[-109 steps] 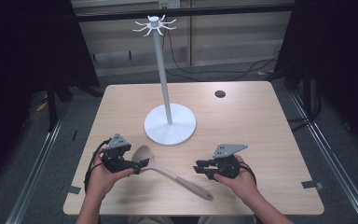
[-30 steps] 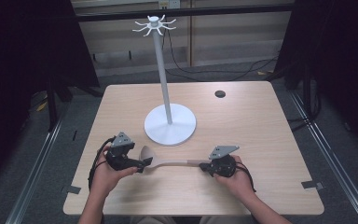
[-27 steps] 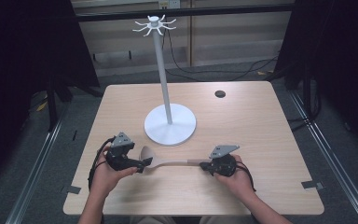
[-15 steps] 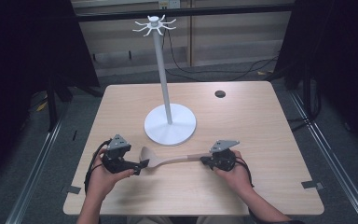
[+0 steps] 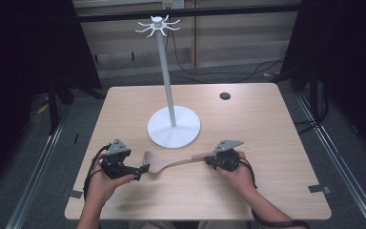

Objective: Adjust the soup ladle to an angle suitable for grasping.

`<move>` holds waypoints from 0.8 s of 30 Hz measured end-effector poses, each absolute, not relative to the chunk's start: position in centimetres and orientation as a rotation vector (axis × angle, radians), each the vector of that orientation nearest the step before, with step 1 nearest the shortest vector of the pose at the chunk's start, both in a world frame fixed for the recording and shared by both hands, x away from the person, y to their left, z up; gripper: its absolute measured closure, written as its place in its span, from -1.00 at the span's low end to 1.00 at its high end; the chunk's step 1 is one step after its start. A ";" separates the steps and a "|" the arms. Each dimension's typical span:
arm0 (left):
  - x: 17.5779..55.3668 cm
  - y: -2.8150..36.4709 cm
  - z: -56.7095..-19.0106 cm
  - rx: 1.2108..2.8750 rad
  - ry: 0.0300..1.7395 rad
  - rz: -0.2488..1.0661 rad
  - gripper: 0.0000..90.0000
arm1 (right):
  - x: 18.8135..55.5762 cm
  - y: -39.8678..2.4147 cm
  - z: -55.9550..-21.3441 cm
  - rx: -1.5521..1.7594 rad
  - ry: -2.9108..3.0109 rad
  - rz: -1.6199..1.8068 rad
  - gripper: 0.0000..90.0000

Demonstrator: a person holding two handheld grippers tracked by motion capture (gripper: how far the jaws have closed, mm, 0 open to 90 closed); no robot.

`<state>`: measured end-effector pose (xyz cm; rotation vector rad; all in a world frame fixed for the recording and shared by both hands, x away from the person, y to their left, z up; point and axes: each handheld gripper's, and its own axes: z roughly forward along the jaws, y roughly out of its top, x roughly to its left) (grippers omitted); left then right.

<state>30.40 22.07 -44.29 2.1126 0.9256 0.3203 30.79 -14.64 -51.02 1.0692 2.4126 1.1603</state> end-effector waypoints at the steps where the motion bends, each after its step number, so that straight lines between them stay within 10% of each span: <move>1: 30.5 22.0 -44.3 2.116 0.917 0.322 -0.86 | 30.8 -14.7 -51.0 1.071 2.411 1.161 0.97; 24: 33.2 16.4 -44.0 2.203 0.755 0.265 -0.81 | 27.5 -19.2 -50.2 1.236 2.308 1.255 0.75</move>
